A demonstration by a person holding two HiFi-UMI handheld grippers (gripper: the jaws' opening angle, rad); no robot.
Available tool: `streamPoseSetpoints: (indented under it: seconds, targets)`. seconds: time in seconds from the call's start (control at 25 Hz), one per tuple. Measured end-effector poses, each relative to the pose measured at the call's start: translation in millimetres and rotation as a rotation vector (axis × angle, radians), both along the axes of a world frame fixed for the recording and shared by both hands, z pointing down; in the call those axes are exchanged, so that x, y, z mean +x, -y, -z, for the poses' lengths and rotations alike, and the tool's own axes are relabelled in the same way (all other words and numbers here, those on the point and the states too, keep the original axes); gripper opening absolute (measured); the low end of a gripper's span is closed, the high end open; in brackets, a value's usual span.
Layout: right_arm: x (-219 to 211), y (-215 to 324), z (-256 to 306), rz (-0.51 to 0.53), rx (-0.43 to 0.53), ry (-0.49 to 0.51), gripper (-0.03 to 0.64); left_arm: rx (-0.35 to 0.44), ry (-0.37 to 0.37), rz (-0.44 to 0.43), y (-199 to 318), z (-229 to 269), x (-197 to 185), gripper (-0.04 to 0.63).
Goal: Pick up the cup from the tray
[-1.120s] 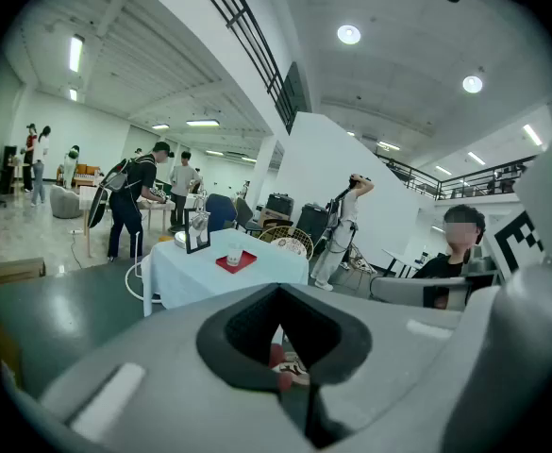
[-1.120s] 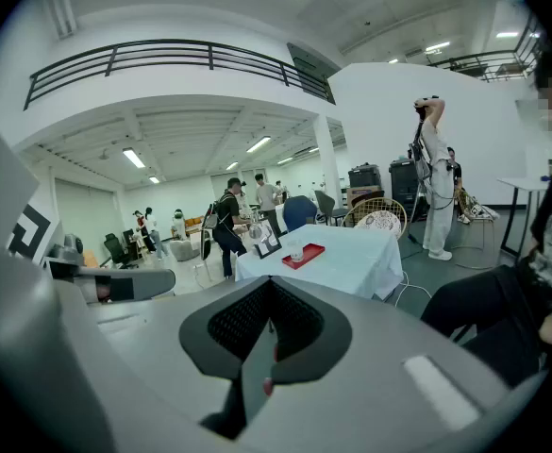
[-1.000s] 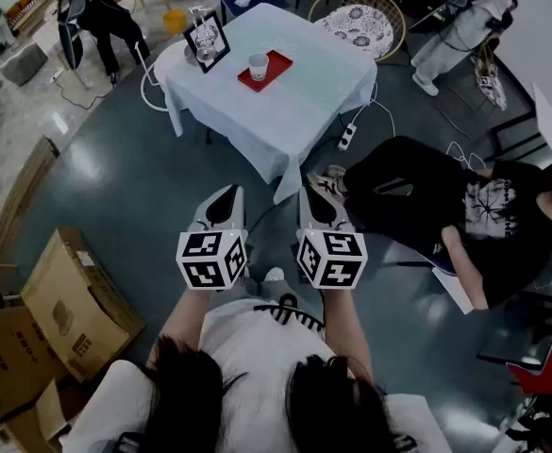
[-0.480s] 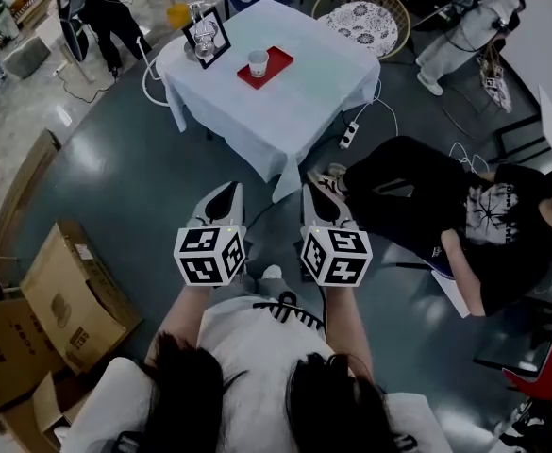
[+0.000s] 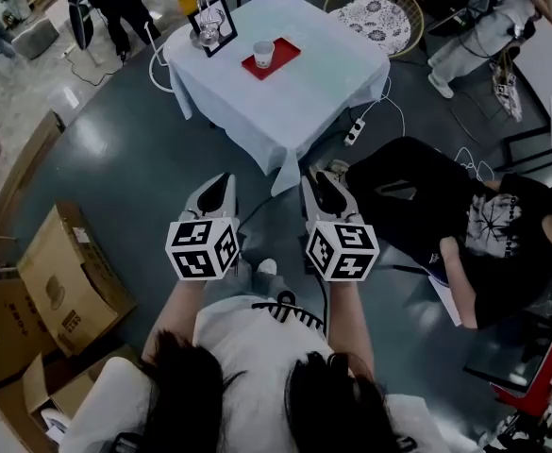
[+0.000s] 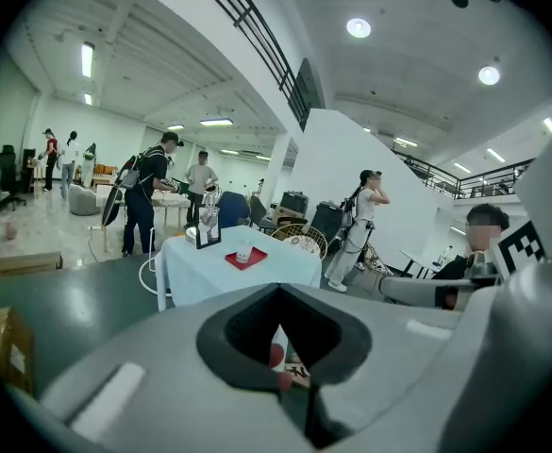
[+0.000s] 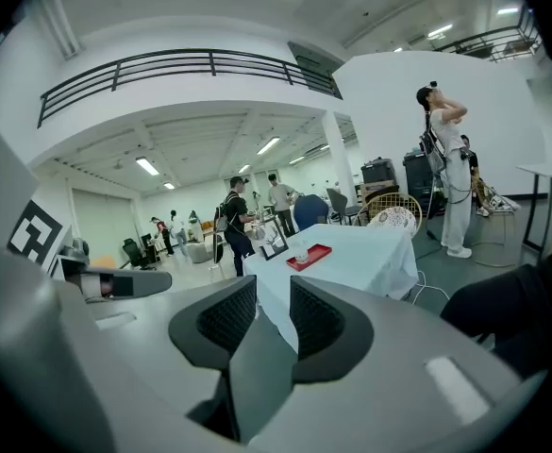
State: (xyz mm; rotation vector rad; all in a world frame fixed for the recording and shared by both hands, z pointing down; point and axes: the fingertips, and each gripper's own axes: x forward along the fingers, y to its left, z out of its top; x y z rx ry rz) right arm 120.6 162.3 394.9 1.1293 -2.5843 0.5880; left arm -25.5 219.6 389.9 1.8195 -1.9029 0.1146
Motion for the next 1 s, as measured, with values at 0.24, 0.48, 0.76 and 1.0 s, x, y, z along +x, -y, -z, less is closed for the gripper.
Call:
streamPoseSetpoints:
  seconds: [0.24,0.48,0.76,1.0]
  targets:
    - [-9,9,11,0.074,0.073,-0.017,0.174,0.005,0.018,0.016,12,-2,2,0.0]
    - [-15,18,12,0.112,0.1,-0.012,0.232,0.022,0.034,0.018,31,1,-1,0.0]
    - [-29,43,22,0.115,0.137,-0.011,0.242,0.031,0.066,-0.014,59,2,-8,0.0]
    - [-38,66,23,0.105,0.139,-0.002,0.254,0.025,0.078,-0.045,89,1,-17,0.0]
